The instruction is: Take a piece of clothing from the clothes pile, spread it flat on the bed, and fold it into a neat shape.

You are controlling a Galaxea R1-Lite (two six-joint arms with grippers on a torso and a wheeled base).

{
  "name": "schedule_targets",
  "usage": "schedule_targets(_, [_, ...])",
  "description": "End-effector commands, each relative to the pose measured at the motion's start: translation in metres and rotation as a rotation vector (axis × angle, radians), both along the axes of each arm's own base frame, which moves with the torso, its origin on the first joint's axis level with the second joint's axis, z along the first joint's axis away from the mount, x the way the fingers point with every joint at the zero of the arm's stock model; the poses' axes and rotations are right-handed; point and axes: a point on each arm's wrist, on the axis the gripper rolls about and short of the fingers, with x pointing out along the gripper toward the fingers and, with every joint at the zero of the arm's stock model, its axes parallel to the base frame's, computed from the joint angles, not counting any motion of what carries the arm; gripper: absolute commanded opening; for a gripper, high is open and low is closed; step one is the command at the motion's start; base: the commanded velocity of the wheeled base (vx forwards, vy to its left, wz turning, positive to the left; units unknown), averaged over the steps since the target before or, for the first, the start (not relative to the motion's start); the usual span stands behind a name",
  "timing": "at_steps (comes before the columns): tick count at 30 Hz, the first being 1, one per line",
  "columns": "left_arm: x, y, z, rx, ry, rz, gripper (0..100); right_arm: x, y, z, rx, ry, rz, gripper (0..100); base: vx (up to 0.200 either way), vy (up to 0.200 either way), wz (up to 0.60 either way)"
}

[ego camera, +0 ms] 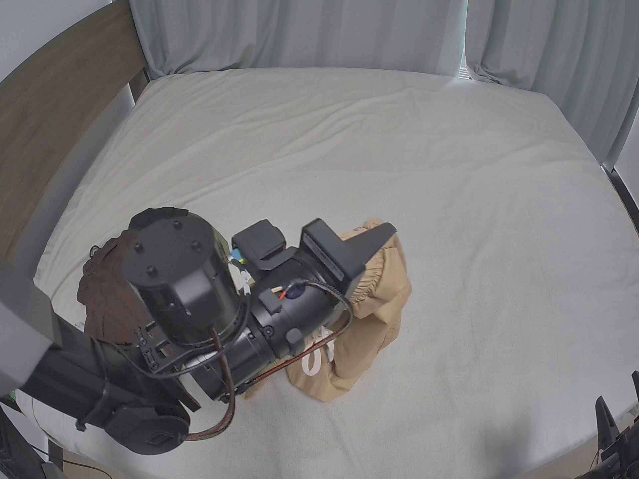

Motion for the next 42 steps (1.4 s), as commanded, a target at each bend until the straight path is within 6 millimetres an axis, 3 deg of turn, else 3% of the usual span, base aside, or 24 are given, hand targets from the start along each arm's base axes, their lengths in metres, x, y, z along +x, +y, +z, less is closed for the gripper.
schedule_targets(1, [0.001,-0.014,-0.012,0.018,0.018,-0.027,0,0.000,0.000,-0.005,-0.001,0.001,0.001,100,0.000,0.000,0.00])
schedule_targets(7, [0.004,-0.038,-0.012,-0.032,-0.006,-0.111,0,0.000,0.000,-0.005,0.001,0.002,0.001,100,0.000,0.000,0.00])
schedule_targets(12, [-0.004,-0.066,0.000,-0.102,-0.022,-0.185,0,0.000,0.000,-0.005,0.001,0.002,0.001,100,0.000,0.000,0.00])
schedule_targets(16, [-0.012,-0.076,0.008,-0.144,-0.020,-0.223,0,0.000,0.000,-0.005,0.001,0.002,0.000,100,0.000,0.000,0.00])
schedule_targets(29, [-0.044,-0.095,0.076,-0.312,-0.131,-0.330,0,0.000,0.000,-0.005,0.001,0.002,0.003,100,0.000,0.000,0.00])
schedule_targets(35, [-0.048,-0.098,0.108,-0.426,-0.170,-0.328,0,0.000,0.000,-0.005,0.001,0.002,0.001,100,0.000,0.000,0.00])
schedule_targets(38, [-0.043,-0.097,0.103,-0.410,-0.151,-0.304,0,0.000,0.000,-0.005,0.001,0.002,0.001,100,0.000,0.000,0.00])
schedule_targets(39, [-0.034,-0.092,0.086,-0.351,-0.119,-0.260,0,0.000,0.000,-0.005,0.001,0.002,0.003,100,0.000,0.000,0.00])
schedule_targets(42, [-0.010,-0.067,0.059,-0.244,-0.106,-0.163,0,0.000,0.000,-0.005,0.001,0.002,0.001,100,0.000,0.000,0.00])
